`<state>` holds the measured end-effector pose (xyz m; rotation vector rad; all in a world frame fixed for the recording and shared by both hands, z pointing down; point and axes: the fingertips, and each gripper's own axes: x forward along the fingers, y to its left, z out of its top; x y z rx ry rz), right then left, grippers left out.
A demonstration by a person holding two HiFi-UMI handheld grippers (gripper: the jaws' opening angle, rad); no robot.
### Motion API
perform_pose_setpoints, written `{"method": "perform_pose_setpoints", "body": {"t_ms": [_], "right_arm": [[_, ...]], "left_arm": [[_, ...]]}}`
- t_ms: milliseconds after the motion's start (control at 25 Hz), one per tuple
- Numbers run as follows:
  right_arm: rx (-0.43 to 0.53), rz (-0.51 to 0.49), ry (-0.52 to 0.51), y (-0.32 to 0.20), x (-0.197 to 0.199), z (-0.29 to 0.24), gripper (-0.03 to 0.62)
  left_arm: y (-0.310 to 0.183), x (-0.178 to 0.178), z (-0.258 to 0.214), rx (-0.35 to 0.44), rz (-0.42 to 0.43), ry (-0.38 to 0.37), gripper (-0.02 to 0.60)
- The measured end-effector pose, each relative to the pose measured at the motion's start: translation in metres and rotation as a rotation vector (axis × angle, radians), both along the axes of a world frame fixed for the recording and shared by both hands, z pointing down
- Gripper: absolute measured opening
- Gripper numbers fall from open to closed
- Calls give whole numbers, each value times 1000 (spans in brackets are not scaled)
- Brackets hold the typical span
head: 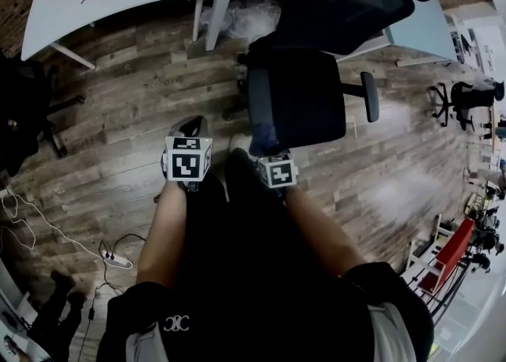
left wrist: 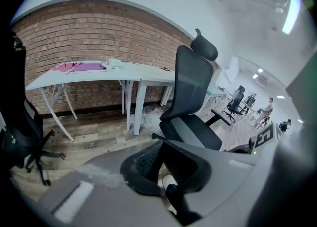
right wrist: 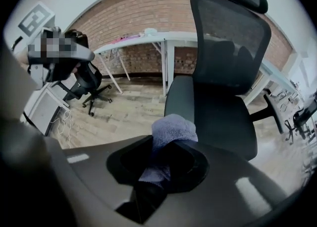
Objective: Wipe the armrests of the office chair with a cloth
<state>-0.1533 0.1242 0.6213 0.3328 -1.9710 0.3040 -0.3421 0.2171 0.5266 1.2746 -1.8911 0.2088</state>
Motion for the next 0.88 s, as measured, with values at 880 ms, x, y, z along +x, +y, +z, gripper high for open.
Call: {"method": "perform_pose_setpoints", "body": {"t_ms": [880], "right_arm": [[-63, -185, 42, 3, -61, 52, 85]], "left_arm": [[25, -18, 8, -81, -122, -13, 6]]}}
